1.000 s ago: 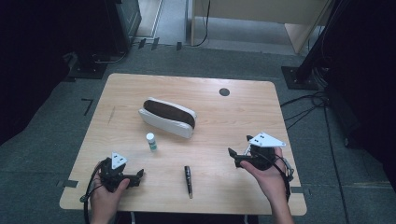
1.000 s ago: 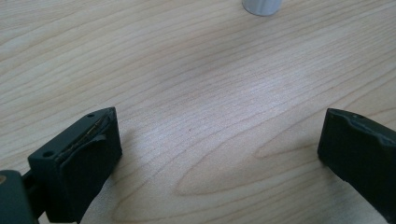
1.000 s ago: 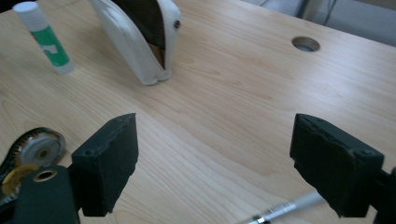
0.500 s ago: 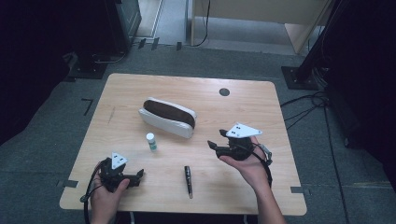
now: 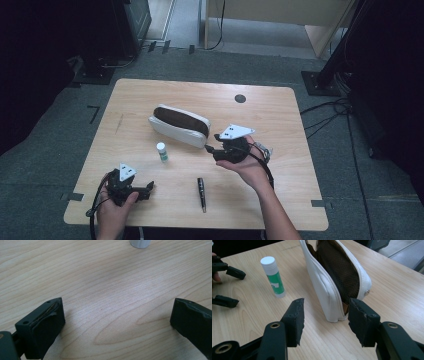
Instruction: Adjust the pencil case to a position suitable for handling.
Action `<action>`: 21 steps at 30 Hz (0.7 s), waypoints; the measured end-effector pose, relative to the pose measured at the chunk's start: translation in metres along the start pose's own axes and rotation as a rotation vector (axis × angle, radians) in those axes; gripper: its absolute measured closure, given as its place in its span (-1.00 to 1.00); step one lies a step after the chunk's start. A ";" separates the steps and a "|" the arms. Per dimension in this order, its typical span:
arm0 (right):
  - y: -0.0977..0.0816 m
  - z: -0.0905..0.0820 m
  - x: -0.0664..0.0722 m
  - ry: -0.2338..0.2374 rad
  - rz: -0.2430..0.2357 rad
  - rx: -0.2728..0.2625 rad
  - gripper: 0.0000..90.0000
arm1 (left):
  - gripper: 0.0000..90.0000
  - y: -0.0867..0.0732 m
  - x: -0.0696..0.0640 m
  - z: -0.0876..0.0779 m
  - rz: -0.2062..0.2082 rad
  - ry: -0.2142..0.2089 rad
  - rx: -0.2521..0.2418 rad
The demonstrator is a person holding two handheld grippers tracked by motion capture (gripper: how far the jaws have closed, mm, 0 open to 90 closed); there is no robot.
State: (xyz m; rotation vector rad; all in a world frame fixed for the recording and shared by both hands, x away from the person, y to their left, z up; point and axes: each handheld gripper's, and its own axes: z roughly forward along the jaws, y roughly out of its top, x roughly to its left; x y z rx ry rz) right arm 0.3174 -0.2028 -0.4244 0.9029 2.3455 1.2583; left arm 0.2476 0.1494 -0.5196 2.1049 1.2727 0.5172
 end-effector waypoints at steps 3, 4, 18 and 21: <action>0.001 0.008 0.000 -0.003 -0.010 0.003 0.08 | -1.00 0.000 0.000 0.000 0.000 0.000 0.000; 0.002 0.010 -0.001 -0.005 -0.015 0.004 0.09 | -1.00 0.000 0.000 0.000 0.000 0.000 0.000; 0.009 0.046 -0.006 0.004 -0.044 0.040 0.07 | -1.00 0.000 0.000 0.000 -0.001 0.000 0.001; 0.011 0.052 -0.009 0.004 -0.046 0.048 0.08 | -1.00 0.000 0.000 0.000 0.000 0.000 0.001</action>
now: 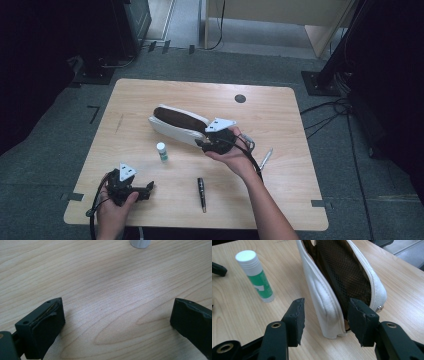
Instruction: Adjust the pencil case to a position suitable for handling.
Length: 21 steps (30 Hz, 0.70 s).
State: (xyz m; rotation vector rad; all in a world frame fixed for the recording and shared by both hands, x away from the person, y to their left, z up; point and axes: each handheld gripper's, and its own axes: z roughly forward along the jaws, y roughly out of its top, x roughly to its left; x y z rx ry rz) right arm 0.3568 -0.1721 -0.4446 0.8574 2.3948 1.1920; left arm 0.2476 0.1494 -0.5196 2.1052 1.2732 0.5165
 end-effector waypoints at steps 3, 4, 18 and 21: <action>0.003 0.006 -0.002 0.009 -0.004 0.003 0.09 | -1.00 0.000 0.000 0.000 0.000 0.000 0.000; 0.003 0.008 -0.002 0.014 0.000 0.003 0.10 | -1.00 0.000 0.000 0.000 0.000 0.000 0.000; 0.006 0.039 0.001 0.045 -0.061 0.053 0.30 | -1.00 0.000 0.000 0.000 -0.001 0.001 -0.001; 0.005 0.043 0.002 0.056 -0.077 0.060 0.49 | -1.00 0.000 0.000 0.000 -0.001 0.001 -0.001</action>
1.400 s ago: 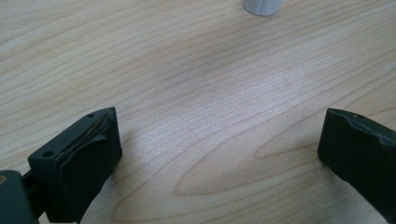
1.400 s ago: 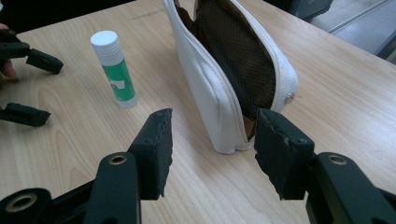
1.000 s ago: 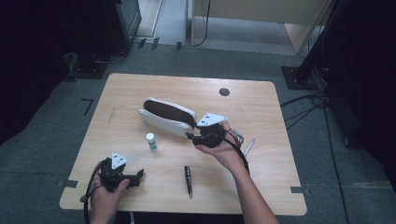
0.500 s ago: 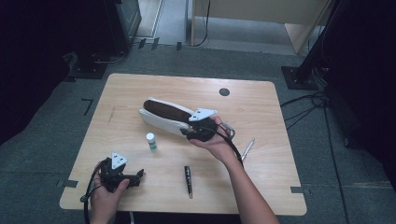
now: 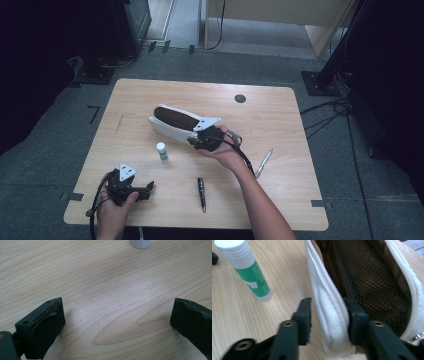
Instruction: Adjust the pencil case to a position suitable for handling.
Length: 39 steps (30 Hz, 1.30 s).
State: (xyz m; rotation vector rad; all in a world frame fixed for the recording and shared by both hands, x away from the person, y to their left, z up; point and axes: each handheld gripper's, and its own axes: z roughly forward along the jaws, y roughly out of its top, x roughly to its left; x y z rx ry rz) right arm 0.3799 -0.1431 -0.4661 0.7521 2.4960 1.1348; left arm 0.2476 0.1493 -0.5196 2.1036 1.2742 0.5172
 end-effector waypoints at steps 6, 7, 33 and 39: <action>0.001 0.001 0.003 0.016 -0.056 0.005 0.86 | -1.00 0.000 0.000 0.000 0.000 0.000 0.000; 0.001 0.000 0.004 0.011 -0.054 0.007 0.89 | -1.00 0.000 0.000 0.000 0.000 0.000 0.000; -0.050 -0.065 0.042 -0.308 0.045 -0.012 0.93 | -1.00 0.000 0.000 0.000 0.001 0.000 0.000; -0.062 -0.074 0.055 -0.321 0.056 0.000 0.93 | -1.00 0.000 0.000 0.000 0.002 -0.001 0.002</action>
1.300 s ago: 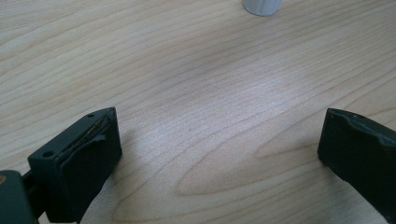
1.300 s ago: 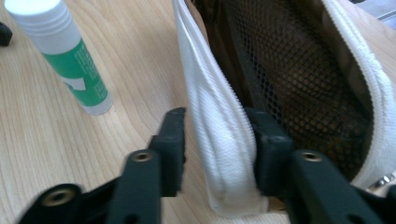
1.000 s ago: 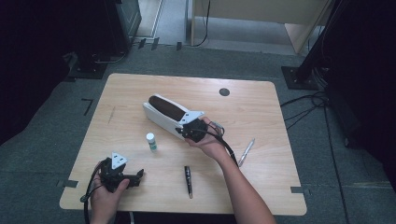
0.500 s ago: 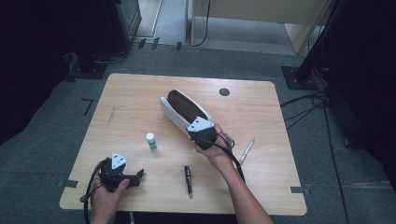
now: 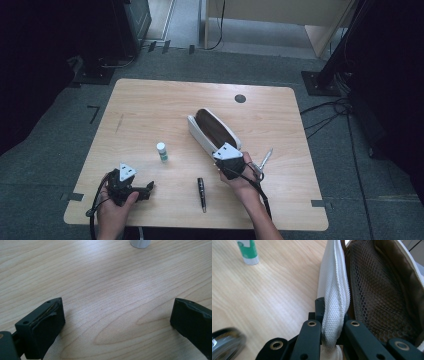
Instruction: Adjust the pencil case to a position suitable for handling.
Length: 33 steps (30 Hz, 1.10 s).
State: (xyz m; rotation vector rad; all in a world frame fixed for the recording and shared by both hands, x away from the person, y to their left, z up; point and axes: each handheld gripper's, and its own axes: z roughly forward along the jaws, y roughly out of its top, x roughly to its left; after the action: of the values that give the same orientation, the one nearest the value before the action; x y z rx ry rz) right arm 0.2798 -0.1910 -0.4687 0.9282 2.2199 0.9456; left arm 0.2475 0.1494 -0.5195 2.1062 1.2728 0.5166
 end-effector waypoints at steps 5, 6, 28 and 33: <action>-0.004 -0.001 0.004 0.005 -0.005 -0.001 0.92 | -1.00 0.000 0.000 0.000 0.000 0.000 0.000; -0.006 0.000 0.005 0.013 -0.007 -0.010 0.88 | -1.00 0.000 0.000 0.000 0.000 0.000 0.000; -0.006 -0.044 0.004 0.095 0.153 -0.094 0.01 | -1.00 0.000 0.000 0.000 0.000 0.000 0.000; -0.012 -0.052 0.007 0.127 0.218 -0.108 -0.11 | -1.00 0.000 0.000 0.000 0.000 0.000 0.000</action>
State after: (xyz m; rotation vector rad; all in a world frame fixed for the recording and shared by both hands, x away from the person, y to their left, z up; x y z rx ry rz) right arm 0.2353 -0.2121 -0.4479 1.1028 2.1769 1.2422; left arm 0.2475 0.1494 -0.5195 2.1062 1.2728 0.5167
